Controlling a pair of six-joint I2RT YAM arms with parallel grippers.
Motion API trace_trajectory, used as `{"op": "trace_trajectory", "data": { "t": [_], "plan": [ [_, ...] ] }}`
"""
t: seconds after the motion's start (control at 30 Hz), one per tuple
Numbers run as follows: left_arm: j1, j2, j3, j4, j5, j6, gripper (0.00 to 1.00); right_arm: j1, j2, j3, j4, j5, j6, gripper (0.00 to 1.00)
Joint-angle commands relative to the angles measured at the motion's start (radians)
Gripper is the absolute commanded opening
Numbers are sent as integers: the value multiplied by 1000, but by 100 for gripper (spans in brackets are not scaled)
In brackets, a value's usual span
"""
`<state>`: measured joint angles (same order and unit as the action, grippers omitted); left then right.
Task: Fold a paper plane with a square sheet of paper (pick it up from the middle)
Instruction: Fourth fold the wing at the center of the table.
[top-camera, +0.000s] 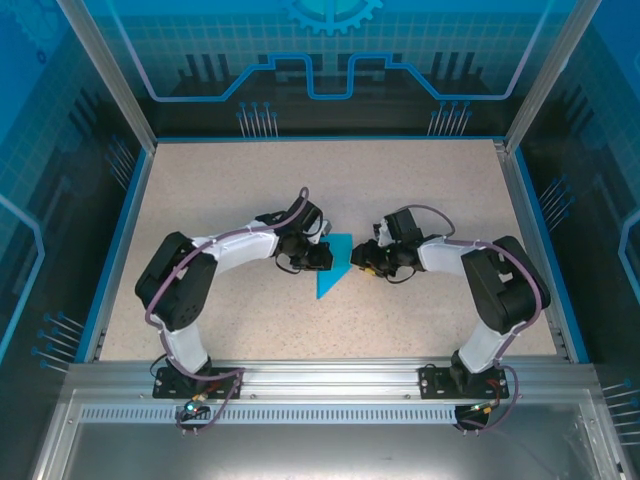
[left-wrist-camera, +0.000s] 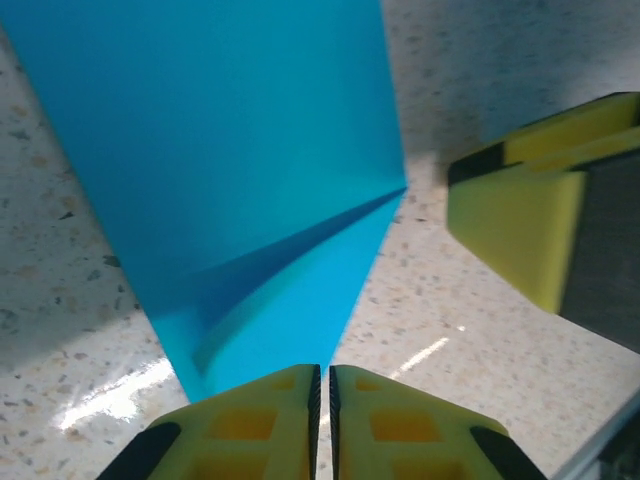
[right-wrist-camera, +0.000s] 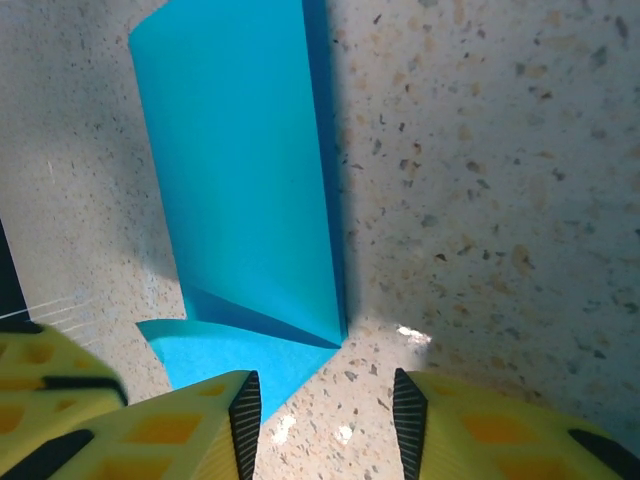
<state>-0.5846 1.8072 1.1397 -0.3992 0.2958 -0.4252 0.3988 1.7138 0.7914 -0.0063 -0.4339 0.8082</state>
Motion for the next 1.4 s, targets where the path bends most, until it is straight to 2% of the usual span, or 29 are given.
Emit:
{"op": "trace_trajectory", "data": {
  "t": [0.0,0.3,0.77,0.9,1.0,1.13,1.27,1.37],
  "plan": [
    [0,31,33,-30,-46,-18,13,15,30,28,15,-34,9,43],
    [0,82,26,-42,-105,-6,10,33,64,53,39,-60,32,42],
    [1,100,7,-24,-101,1,10,35,81,75,82,-106,58,36],
    [1,52,-7,-11,-95,-6,15,40,93,83,76,-116,50,33],
    [1,-9,-26,0,-99,-15,27,47,101,83,77,-123,47,30],
    [-12,-106,-69,12,-103,-28,31,54,104,83,77,-127,51,27],
    [-75,-169,-109,17,-155,-52,38,58,97,113,76,-128,53,26],
    [-150,-168,-110,-6,-259,-71,42,59,93,118,66,-130,52,25]
  ]
}}
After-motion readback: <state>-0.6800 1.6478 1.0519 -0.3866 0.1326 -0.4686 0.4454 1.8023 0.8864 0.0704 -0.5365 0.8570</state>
